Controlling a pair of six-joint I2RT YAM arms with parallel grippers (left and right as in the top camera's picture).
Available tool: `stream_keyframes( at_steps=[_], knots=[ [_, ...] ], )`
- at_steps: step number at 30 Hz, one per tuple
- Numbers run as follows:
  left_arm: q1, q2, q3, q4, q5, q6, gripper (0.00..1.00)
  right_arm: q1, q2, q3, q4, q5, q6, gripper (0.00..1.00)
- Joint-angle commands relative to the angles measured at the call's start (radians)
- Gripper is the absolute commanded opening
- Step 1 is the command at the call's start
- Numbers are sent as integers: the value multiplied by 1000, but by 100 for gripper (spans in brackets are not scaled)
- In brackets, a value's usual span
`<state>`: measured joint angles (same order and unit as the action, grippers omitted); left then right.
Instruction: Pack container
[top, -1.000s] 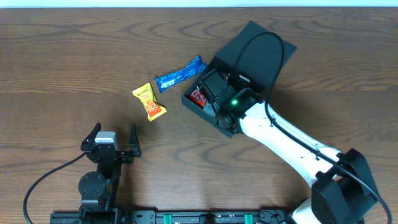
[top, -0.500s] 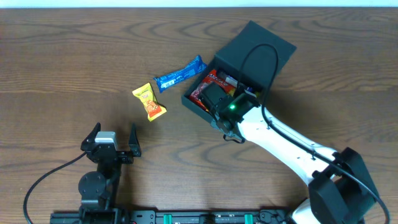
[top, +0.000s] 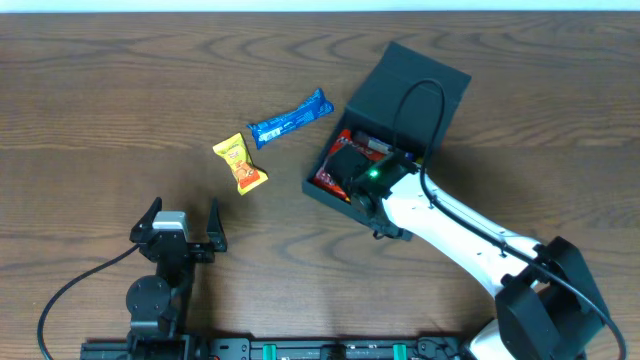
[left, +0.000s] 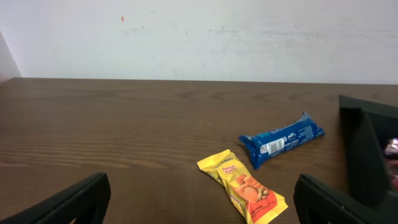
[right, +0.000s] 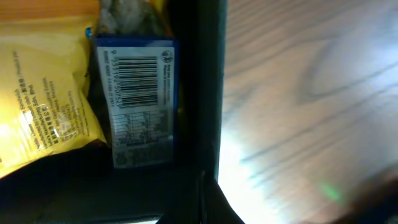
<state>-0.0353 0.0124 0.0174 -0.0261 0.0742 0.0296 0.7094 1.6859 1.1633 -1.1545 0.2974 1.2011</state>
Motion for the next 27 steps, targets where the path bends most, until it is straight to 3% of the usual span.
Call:
stream_keyframes(
  at_steps=[1, 6, 12, 19, 27],
  knots=[
    [2, -2, -13, -44, 11, 0, 95, 5, -4, -9, -21, 95, 14, 2],
    [2, -2, -13, -44, 11, 0, 95, 1, -4, -14, -64, 230, 14, 1],
    [2, -2, -13, -44, 11, 0, 95, -12, -55, -14, 35, 195, 0, 2],
    [2, -2, -13, -44, 11, 0, 95, -177, -74, -11, 500, -170, -465, 2],
    [2, -2, -13, -44, 11, 0, 95, -304, -37, -10, 687, -442, -726, 2]
  ],
)
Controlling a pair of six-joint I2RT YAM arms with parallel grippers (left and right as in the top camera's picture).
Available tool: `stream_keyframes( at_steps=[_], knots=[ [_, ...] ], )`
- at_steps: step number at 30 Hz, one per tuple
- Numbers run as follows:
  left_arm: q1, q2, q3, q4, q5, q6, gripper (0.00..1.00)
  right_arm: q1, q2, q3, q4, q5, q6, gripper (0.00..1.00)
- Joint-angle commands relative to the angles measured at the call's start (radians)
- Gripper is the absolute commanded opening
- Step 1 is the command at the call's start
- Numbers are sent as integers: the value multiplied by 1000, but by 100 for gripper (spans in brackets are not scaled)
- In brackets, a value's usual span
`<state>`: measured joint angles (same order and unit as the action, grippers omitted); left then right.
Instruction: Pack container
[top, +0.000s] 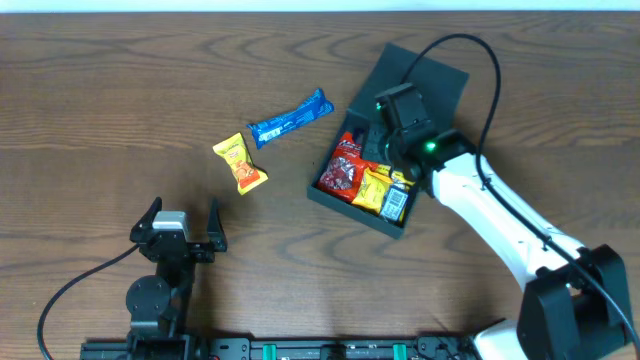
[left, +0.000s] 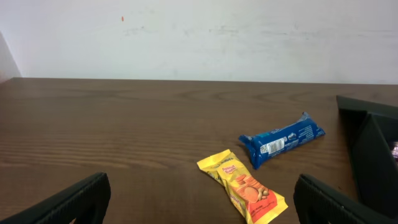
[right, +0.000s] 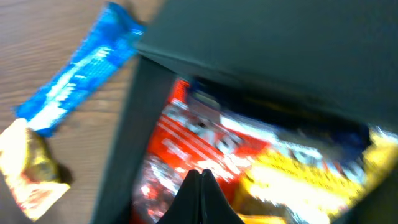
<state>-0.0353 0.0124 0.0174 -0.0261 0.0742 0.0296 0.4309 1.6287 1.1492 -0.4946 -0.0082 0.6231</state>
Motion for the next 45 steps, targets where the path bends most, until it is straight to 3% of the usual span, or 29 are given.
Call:
stream_keyframes(
  at_steps=[1, 21, 36, 40, 45],
  knots=[
    [2, -2, -13, -44, 11, 0, 95, -37, 36, 6, 57, -182, -182, 2],
    [2, -2, -13, -44, 11, 0, 95, -67, 403, 259, 194, -235, -203, 2],
    [2, -2, -13, -44, 11, 0, 95, -25, 425, 290, 322, -341, -198, 2],
    [2, -2, -13, -44, 11, 0, 95, -10, 422, 298, 261, -340, -198, 1],
    [2, -2, -13, -44, 12, 0, 95, 26, 346, 324, 11, -329, -198, 1]
  ],
)
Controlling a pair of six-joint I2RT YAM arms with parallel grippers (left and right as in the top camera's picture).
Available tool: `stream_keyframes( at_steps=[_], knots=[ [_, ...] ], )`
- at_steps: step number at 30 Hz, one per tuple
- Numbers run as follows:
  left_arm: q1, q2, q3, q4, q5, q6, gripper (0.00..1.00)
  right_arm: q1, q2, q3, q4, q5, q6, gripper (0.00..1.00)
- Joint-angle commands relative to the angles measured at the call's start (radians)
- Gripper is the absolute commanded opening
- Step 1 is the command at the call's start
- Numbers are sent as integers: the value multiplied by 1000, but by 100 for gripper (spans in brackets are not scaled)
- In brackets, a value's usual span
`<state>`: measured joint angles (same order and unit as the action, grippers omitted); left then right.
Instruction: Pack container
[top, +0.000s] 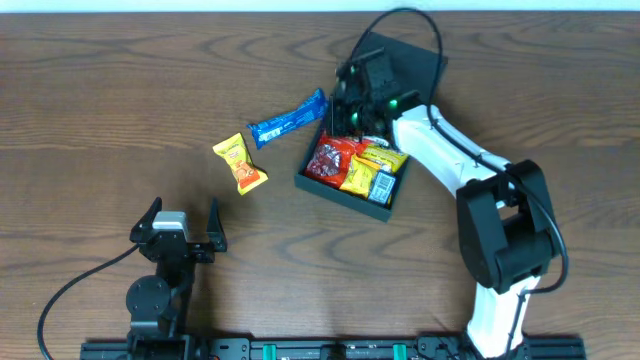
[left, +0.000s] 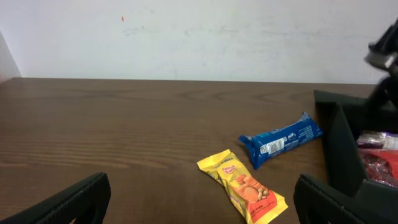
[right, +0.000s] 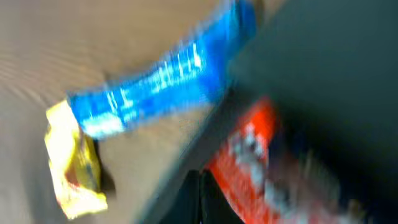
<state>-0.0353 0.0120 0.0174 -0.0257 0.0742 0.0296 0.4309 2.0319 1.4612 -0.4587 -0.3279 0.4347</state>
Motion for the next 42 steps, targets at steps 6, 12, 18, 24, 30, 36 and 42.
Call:
stream_keyframes(
  at_steps=[6, 12, 18, 24, 30, 36, 42],
  knots=[
    [2, -2, -13, -44, 11, 0, 95, 100, -111, 9, -200, -41, 22, 1],
    [2, -2, -13, -45, 11, 0, 95, 153, -111, 8, -276, -160, 20, 2],
    [2, -2, -13, -45, 11, 0, 95, 161, -111, -4, -315, -72, -50, 2],
    [2, -2, -13, -45, 11, 0, 95, 147, -111, -8, -266, -34, -56, 1],
    [2, -2, -13, -44, 11, 0, 95, 151, -101, -105, -156, -44, -53, 2],
    [2, -2, -13, -44, 11, 0, 95, 158, -101, -130, -231, -189, -58, 2],
    [2, -2, -13, -45, 11, 0, 95, 180, -101, -130, -442, -238, -202, 1]
  ],
)
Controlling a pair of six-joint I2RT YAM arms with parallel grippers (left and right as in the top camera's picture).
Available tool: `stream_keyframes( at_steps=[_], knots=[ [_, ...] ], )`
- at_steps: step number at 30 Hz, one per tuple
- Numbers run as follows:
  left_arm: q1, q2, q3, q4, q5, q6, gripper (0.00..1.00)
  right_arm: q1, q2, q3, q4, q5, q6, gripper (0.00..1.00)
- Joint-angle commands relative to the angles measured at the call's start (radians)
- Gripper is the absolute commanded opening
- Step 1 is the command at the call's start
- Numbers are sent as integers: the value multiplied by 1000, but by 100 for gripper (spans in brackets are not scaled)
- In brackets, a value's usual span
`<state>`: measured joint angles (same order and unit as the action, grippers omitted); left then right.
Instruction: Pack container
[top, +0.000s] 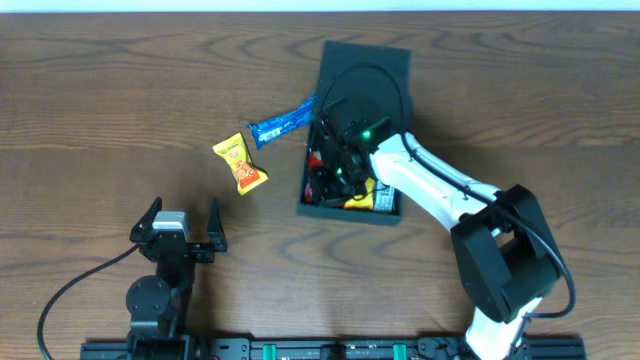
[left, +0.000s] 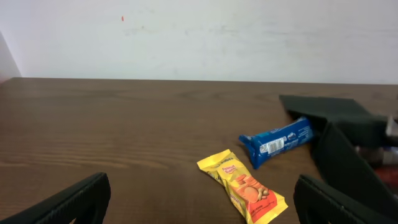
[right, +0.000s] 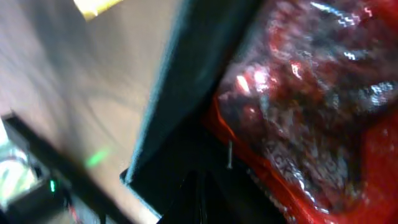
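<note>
The black container (top: 389, 214) stands open in the middle of the table, its lid (top: 365, 65) laid back toward the far side. Inside lie a red packet (right: 298, 106), a yellow packet and a blue one. My right gripper (top: 334, 168) is down in the container's left part, shut, its tips (right: 199, 194) by the inner wall (right: 186, 87) beside the red packet. A blue bar (top: 280, 122) and a yellow snack packet (top: 240, 163) lie on the table to the left. The bar's end (left: 277, 140) meets the container's corner. My left gripper (left: 202, 208) rests open, well short of the yellow packet (left: 245, 186).
The right arm's white link and cable reach from the near right across the container. The left arm's base sits at the near left edge. A white wall stands behind the table's far edge.
The container has turned so its lid points straight away, and it now touches the blue bar. My right gripper has moved from the far left corner down into the box's left part.
My right gripper was first at the container's near edge, shut, with the box angled and its lid to the upper right. Then it stood over the packed snacks, then at the far left corner. The box has turned and shifted left. The left arm never moved.
</note>
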<state>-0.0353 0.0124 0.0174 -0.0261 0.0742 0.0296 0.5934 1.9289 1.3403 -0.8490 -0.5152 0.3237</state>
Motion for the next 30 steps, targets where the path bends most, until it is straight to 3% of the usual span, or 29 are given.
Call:
stream_keyframes(
  at_steps=[1, 4, 8, 13, 20, 30],
  knots=[
    [2, -2, -13, -44, 11, 0, 95, 18, 2, -9, -81, -50, -113, 2],
    [2, -2, -13, -44, 11, 0, 95, 17, 2, -9, -98, -31, -130, 2],
    [2, -2, -13, -44, 11, 0, 95, -2, -36, -9, 44, -15, -119, 2],
    [2, -2, -13, -44, 11, 0, 95, -53, -170, -9, 116, 148, -162, 2],
    [2, -2, -13, -44, 11, 0, 95, -145, -349, -29, 54, 199, -376, 2],
    [2, -2, -13, -44, 12, 0, 95, -233, -779, -450, 175, 254, -388, 2]
  ],
)
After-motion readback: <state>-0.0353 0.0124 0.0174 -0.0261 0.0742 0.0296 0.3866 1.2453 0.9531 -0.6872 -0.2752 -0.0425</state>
